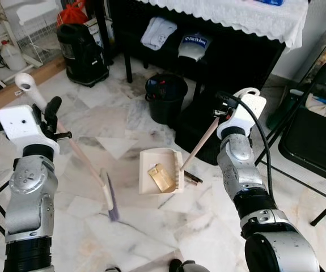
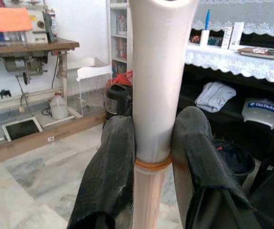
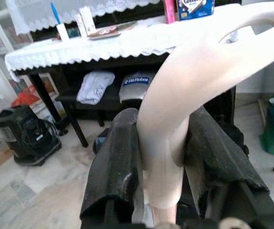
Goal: Sweep floor
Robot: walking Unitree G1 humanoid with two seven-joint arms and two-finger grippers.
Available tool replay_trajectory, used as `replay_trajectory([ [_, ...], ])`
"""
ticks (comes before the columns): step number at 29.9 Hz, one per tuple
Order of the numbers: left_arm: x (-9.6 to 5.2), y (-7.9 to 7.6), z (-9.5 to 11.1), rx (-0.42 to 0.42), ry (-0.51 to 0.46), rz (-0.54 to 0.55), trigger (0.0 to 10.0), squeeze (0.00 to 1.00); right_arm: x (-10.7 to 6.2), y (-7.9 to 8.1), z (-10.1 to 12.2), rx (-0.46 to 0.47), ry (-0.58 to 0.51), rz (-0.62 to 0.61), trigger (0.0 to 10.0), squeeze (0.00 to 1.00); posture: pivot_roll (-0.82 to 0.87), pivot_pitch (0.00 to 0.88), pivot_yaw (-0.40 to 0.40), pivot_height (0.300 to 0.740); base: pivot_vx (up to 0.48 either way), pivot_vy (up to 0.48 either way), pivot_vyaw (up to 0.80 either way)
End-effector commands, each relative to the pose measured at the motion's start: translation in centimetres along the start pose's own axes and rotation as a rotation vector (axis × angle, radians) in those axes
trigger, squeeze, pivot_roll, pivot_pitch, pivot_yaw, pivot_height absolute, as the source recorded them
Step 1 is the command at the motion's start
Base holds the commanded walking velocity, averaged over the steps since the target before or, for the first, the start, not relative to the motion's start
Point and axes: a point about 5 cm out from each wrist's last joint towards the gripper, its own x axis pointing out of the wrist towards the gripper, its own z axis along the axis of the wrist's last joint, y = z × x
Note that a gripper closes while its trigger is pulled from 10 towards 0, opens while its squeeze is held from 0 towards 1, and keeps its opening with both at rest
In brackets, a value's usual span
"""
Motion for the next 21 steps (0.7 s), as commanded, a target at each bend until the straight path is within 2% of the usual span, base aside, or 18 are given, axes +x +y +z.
replay_trajectory([
  [1,0.5,-0.6,1.0,0.008,-0.076,0.006,10.0,0.0,0.4,0.3,1.9,0.035,-0.066,0.003,10.0,0.0,-0.02,0.042,-0.007,0.74,0.0,0.0,0.0],
  [6,0.7,-0.9,0.9,0.003,-0.086,0.013,10.0,0.0,0.3,0.3,2.9,0.054,-0.104,0.008,10.0,0.0,-0.02,0.037,-0.007,0.74,0.0,0.0,0.0],
  [10,0.8,-1.1,0.9,0.039,-0.097,0.011,10.0,0.0,0.3,0.3,3.5,0.061,-0.122,0.007,10.0,0.0,-0.02,0.039,-0.013,0.74,0.0,0.0,0.66],
  [15,0.9,-0.5,1.0,0.055,-0.106,0.03,10.0,0.0,0.3,0.5,3.7,0.057,-0.126,0.023,10.0,0.0,-0.04,0.036,-0.002,0.74,0.0,0.0,0.69],
  [21,1.1,-0.1,0.8,0.072,-0.094,0.018,10.0,0.0,0.0,-0.3,4.2,0.064,-0.147,-0.012,10.0,0.0,-0.05,0.044,0.016,0.74,0.0,0.0,0.76],
])
